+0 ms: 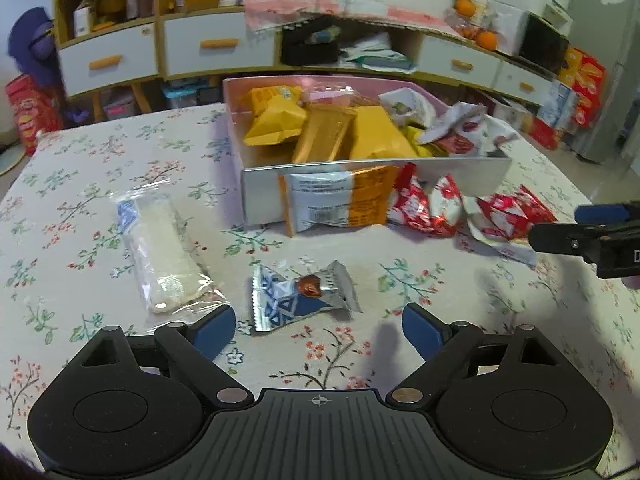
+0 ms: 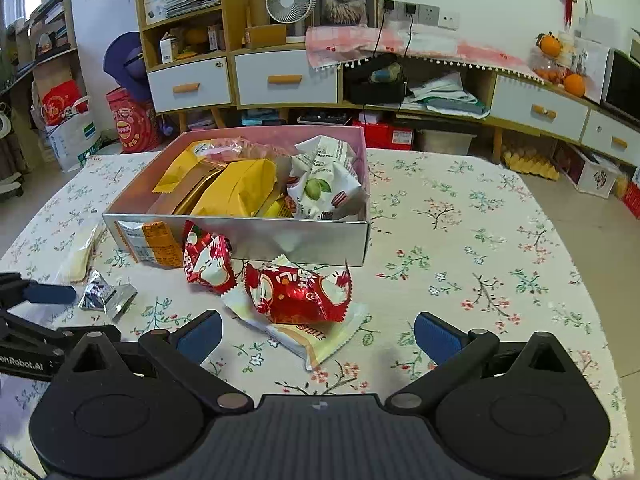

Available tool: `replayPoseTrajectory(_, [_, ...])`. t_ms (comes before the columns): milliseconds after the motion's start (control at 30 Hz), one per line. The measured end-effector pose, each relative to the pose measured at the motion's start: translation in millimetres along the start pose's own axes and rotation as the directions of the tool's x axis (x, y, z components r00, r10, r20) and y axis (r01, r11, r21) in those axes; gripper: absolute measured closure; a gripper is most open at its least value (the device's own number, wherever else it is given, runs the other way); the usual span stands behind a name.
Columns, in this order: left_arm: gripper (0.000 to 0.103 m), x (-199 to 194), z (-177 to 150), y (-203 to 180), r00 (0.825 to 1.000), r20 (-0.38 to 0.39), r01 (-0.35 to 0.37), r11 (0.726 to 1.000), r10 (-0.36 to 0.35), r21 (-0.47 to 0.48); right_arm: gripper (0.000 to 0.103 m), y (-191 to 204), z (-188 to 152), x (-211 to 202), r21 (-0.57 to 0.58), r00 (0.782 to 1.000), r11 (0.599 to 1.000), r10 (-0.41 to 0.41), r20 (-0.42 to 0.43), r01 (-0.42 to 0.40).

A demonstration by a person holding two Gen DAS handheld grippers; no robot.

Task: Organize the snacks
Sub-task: 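Withdraw both tools from the box toward the remaining snacks, then grasp the blue-white candy with the left tool while the right tool grasps the red candy pack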

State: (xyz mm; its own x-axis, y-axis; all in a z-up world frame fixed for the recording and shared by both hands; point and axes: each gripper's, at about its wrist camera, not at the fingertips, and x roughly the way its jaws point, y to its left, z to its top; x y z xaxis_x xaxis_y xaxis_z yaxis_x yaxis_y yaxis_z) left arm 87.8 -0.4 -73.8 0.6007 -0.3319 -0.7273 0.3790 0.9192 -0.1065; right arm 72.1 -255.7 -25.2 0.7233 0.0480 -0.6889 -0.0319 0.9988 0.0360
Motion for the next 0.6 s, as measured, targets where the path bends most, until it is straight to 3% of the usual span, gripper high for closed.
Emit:
replayPoseTrajectory(300, [0.026,5,6,6,0.999,0.025,-0.019,0.997,0.021,-0.078,0.023,3,5,15,0.025,1.0,1.0,0.007,-0.011,-0.007])
replayPoseTrajectory(600, [0.052,5,9,3,0.999,0.023,-0.032,0.996,0.034,-0.085,0.034,8,7,25,0.006,0.999,1.0,0.005,-0.033,-0.005])
